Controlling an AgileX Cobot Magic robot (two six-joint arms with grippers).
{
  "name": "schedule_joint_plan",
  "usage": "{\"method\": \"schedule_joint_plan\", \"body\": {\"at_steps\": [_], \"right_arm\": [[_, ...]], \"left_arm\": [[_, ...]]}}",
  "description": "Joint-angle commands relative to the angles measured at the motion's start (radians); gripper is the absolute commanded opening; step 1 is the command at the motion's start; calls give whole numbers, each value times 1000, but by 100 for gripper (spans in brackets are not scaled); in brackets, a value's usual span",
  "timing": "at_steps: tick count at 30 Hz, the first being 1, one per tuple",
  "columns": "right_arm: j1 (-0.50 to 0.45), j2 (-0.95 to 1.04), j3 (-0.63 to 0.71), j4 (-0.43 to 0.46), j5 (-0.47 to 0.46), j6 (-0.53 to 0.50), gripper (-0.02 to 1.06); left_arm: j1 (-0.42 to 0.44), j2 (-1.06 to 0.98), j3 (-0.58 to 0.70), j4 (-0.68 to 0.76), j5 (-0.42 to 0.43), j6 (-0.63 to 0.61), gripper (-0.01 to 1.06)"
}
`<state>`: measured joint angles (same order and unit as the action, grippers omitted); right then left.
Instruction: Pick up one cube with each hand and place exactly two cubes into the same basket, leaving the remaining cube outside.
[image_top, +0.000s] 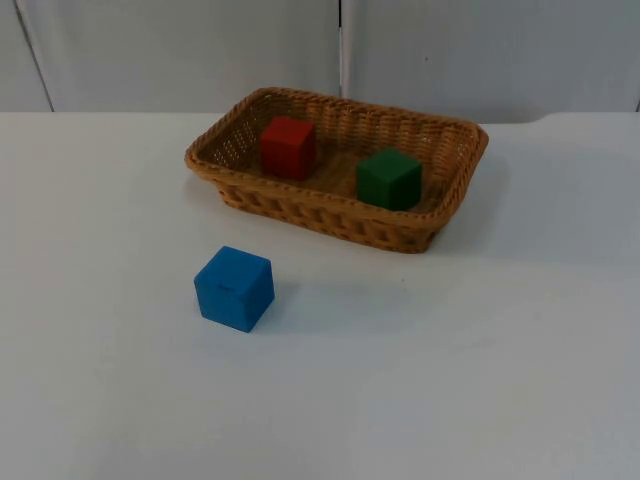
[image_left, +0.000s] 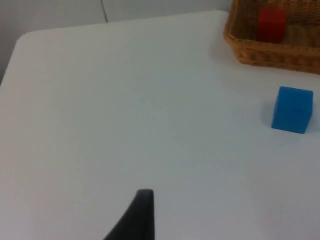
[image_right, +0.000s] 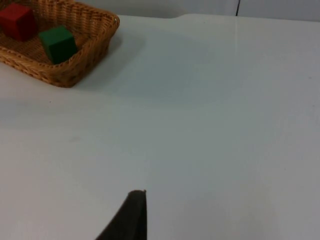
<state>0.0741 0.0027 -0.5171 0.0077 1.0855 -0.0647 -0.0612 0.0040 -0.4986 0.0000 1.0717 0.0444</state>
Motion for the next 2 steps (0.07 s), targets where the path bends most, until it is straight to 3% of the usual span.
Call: {"method": "schedule_joint_plan", "body": {"at_steps": [1,2], "right_arm": [[-5,-3,0,2,-8,-2,105],[-5,-3,0,2,-8,-2,105]], "left_arm": [[19,-4,5,-10,3,-3,105],[33,-4,5,-10,3,-3,105]]}}
